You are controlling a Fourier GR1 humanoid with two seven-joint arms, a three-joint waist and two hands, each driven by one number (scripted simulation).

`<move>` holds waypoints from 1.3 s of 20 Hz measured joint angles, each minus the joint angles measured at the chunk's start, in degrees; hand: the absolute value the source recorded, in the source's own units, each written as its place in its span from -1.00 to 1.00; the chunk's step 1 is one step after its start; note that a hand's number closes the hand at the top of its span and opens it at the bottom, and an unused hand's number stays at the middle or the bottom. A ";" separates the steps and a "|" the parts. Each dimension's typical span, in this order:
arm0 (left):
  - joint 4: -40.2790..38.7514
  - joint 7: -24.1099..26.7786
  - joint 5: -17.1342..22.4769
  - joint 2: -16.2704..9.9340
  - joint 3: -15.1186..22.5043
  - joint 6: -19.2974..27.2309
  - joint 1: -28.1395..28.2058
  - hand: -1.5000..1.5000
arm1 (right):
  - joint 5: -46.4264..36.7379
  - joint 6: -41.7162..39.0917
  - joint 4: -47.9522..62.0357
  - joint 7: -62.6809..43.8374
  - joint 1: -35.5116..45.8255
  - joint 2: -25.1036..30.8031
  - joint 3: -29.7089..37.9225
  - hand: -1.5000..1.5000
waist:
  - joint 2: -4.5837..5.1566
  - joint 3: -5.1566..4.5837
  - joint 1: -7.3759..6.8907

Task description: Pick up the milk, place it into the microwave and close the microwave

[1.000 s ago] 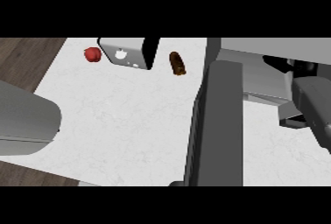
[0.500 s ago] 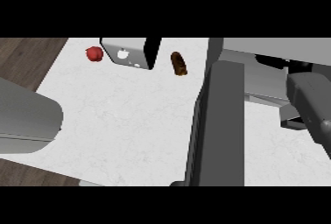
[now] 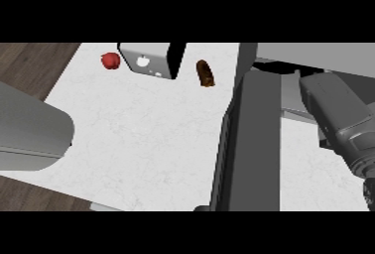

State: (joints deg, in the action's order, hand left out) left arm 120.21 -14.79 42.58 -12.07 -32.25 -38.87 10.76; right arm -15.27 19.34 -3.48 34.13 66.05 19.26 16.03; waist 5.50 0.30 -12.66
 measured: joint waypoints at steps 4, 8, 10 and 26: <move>-0.82 -0.16 -0.76 -0.02 0.52 0.20 -0.90 -1.00 | -0.53 2.50 0.20 -2.38 2.07 -2.35 -0.41 -1.00 | -0.28 -0.04 0.64; -1.64 -0.14 -1.41 0.08 0.95 -0.62 -0.68 -1.00 | -1.41 4.41 -0.05 -2.55 2.89 -3.62 -0.98 -1.00 | -0.55 -0.06 1.34; -2.00 -0.13 -1.79 0.25 1.23 -0.98 -0.52 -1.00 | -1.72 5.19 -0.19 -2.46 3.22 -4.03 -1.08 -1.00 | -0.58 -0.04 1.68; -2.58 1.74 -8.32 6.68 5.69 -4.57 2.93 -1.00 | 0.82 5.17 -1.77 1.27 0.02 -4.48 2.35 -1.00 | -2.21 -0.05 5.77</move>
State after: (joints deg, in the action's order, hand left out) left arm 117.63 -13.05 34.26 -5.39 -26.55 -43.43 13.69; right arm -14.44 24.51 -5.24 35.40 66.08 14.79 18.38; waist 3.29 0.24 -6.88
